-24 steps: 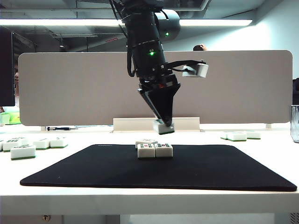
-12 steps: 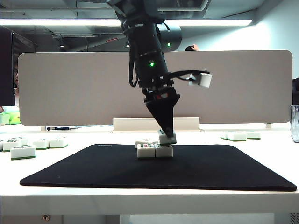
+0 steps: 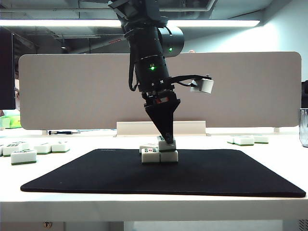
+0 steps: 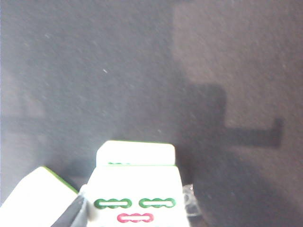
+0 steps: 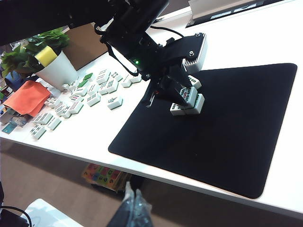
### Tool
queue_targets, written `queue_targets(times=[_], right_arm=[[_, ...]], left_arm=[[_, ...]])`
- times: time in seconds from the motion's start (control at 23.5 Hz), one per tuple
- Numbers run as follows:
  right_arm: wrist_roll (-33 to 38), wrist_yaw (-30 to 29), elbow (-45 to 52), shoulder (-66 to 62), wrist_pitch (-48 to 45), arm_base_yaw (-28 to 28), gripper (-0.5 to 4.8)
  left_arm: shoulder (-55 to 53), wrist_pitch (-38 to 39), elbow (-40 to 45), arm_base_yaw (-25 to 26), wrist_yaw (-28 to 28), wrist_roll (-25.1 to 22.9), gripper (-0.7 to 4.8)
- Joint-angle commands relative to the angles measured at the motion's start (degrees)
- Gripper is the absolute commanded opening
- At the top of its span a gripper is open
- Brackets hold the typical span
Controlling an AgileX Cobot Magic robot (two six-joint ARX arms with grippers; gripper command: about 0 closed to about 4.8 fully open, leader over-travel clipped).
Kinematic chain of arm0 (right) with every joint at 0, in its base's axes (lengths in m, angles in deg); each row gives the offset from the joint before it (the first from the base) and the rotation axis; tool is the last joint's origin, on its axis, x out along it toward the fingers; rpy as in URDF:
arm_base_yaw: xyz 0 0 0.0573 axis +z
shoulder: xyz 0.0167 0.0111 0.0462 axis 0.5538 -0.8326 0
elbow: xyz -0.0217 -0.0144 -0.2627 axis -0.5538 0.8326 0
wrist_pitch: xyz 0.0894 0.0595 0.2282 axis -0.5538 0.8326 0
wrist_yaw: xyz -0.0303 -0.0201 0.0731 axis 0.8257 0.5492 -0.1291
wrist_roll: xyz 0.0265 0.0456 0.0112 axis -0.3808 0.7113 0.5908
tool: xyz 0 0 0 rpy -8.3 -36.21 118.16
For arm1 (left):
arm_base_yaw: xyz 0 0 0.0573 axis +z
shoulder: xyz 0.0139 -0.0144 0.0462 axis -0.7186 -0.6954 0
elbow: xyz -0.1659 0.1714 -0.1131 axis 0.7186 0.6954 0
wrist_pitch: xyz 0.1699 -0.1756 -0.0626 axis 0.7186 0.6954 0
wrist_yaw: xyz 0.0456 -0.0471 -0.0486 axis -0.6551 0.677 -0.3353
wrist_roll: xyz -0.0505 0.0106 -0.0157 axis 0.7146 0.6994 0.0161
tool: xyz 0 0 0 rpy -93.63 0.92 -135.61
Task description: Arrange four mahjong tiles into a neat stack, creating two layers of paired tiles.
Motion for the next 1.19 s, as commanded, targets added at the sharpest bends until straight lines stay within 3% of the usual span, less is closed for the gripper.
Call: queue_targets(times=[0.04,0.21,0.3,0.43,0.55,0.64,0.81,0.94,1.19], right_arm=[[-0.17,-0.09,-0.15,0.61,-0.55,0.02,-0.01],[-0.17,-0.09,-0.15,0.61,-0.55,0.02,-0.01],[-0.17,-0.07,-0.15,0.61,-0.55,0.02,-0.01],[-0.17,-0.04,-0.15,0.61,-0.55,0.02,-0.01],[-0.17,-0.02,-0.15,0.61,-0.55,0.02,-0.01],[-0.17,-0.02,-0.15,0.61,-0.55,0.02,-0.01],[-0.17,0.00,-0.15,0.61,-0.52,0.02,-0.01],[-0.17,-0.04,-0.15,0.61,-0.22,0.02,-0.01],[-0.17,0.13,-0.15,0.61,0.74,0.02,-0.01]], left_arm=[[-0.61,-0.63,-0.17,0.26,0.39,-0.17,1.82],[-0.96,-0.61,-0.20,0.26,0.39,0.42,1.96],[-0.96,-0.59,-0.20,0.26,0.37,0.46,3.12],[-0.87,-0.50,-0.33,0.13,0.35,1.05,3.12],[-0.11,2.43,-4.02,-0.48,0.46,4.90,3.17],[-0.11,4.92,-8.09,-0.50,0.39,8.94,3.51],[-0.28,-0.59,-11.28,2.27,0.07,27.78,3.50],[-1.55,-2.86,-11.28,5.20,0.00,34.53,3.50],[-5.35,-3.08,-11.26,7.61,0.02,36.02,3.53]])
